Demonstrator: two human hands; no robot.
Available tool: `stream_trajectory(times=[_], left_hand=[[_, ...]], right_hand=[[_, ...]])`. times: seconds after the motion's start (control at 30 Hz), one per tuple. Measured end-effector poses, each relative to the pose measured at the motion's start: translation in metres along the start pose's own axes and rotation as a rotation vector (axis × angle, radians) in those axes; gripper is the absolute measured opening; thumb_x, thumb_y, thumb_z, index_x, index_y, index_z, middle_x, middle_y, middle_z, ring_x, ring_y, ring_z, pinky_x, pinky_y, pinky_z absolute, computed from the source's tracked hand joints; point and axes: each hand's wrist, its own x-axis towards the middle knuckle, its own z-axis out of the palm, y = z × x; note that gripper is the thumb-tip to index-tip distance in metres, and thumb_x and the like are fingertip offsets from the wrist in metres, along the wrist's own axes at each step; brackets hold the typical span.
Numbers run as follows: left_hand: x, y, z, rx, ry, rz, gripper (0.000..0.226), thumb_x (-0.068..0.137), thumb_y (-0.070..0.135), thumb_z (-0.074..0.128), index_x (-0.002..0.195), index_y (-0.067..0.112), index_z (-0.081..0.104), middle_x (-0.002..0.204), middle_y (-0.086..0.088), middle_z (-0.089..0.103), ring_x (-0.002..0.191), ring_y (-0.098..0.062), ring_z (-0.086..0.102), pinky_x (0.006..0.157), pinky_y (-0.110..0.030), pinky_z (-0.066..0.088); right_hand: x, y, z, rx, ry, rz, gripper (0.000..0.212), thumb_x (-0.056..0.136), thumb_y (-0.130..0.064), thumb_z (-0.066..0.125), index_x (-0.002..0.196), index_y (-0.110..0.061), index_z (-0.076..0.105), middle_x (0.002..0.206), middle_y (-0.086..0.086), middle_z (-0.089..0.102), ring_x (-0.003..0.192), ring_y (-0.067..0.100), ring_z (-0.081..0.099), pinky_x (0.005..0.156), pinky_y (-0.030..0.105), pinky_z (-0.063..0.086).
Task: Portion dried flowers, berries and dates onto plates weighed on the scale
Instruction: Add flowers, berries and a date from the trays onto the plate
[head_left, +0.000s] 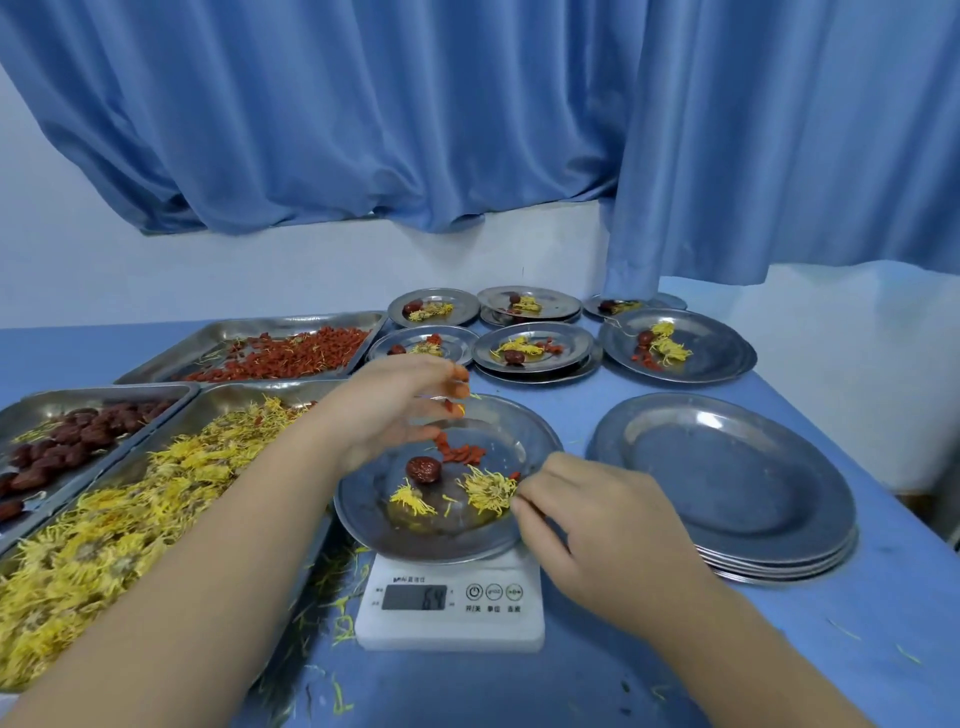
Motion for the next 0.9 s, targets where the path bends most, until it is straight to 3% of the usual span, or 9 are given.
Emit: stream_trajectory(times=[0.2,0.33,0.43,0.53,0.6,0.67,0.73,0.8,0.9], left_hand=[[-0.013,-0.021,0.003,-0.236,0.114,0.056,0.018,0.098,0.015,0.053,0.109,0.011,0.067,0.105,-0.008,0.073,0.103,-0.029,0.069,0.094,-0.046,0.053],[-0.016,-0.031,0.006,-0.208,0.203,0.147,0.022,0.092,-0.004,0.055,0.106,0.008,0.066,0.104,-0.011,0.072,0.094,-0.024,0.072,0.084,-0.038,0.058],[-0.015,-0.028,0.010,-0.029,0.252,0.213,0.029,0.089,-0.011,0.056,0.103,0.013,0.067,0.102,-0.008,0.073,0.088,-0.021,0.073,0.075,-0.029,0.060],[-0.012,-0.019,0.012,0.311,0.305,0.282,0.036,0.088,-0.010,0.054,0.098,0.022,0.068,0.099,0.002,0.071,0.079,-0.012,0.072,0.067,-0.024,0.059],[-0.011,-0.015,0.013,0.508,0.324,0.313,0.034,0.088,-0.004,0.057,0.100,0.027,0.067,0.097,0.010,0.069,0.078,-0.008,0.069,0.070,-0.026,0.058],[-0.013,-0.015,0.012,0.565,0.329,0.331,0.027,0.086,0.007,0.066,0.100,0.030,0.067,0.093,0.013,0.068,0.077,-0.004,0.066,0.068,-0.020,0.052],[-0.014,-0.019,0.011,0.456,0.294,0.325,0.022,0.085,0.013,0.071,0.100,0.029,0.068,0.094,0.009,0.070,0.078,-0.005,0.069,0.069,-0.018,0.053],[-0.016,-0.021,0.010,0.181,0.257,0.251,0.016,0.090,0.014,0.067,0.104,0.022,0.068,0.102,-0.001,0.072,0.088,-0.015,0.073,0.080,-0.029,0.058],[-0.021,-0.023,0.002,-0.303,0.195,0.119,0.020,0.098,0.014,0.051,0.111,0.015,0.066,0.107,-0.005,0.074,0.100,-0.027,0.071,0.093,-0.046,0.053]], right_hand=[[-0.002,0.000,0.004,0.021,-0.031,0.020,0.036,0.093,-0.034,0.040,0.071,-0.019,0.064,0.066,-0.005,0.054,0.055,0.015,0.053,0.045,0.030,0.041],[-0.002,0.001,0.005,0.058,0.004,0.036,0.035,0.092,-0.033,0.042,0.070,-0.018,0.064,0.065,-0.005,0.053,0.053,0.015,0.051,0.044,0.031,0.043],[-0.001,0.001,0.005,0.060,0.004,0.034,0.035,0.092,-0.033,0.041,0.069,-0.018,0.063,0.064,-0.005,0.052,0.053,0.015,0.050,0.043,0.031,0.042],[-0.001,0.001,0.006,0.059,-0.013,0.036,0.037,0.093,-0.033,0.039,0.069,-0.017,0.063,0.064,-0.005,0.053,0.053,0.016,0.051,0.044,0.032,0.042],[-0.001,0.002,0.006,0.054,-0.021,0.037,0.038,0.093,-0.034,0.039,0.070,-0.018,0.064,0.064,-0.005,0.053,0.054,0.015,0.051,0.044,0.033,0.042],[-0.001,0.003,0.005,0.053,-0.023,0.039,0.037,0.093,-0.034,0.039,0.069,-0.018,0.063,0.063,-0.005,0.053,0.053,0.015,0.051,0.043,0.032,0.042],[-0.001,0.003,0.004,0.057,-0.024,0.041,0.036,0.092,-0.034,0.039,0.069,-0.018,0.062,0.063,-0.005,0.052,0.053,0.014,0.050,0.043,0.032,0.041],[-0.001,0.002,0.004,0.063,-0.029,0.044,0.037,0.093,-0.034,0.038,0.070,-0.018,0.063,0.064,-0.005,0.053,0.054,0.014,0.051,0.044,0.032,0.042],[-0.002,0.002,0.004,0.072,-0.040,0.047,0.038,0.093,-0.035,0.037,0.070,-0.018,0.063,0.064,-0.005,0.054,0.055,0.015,0.052,0.045,0.033,0.043]])
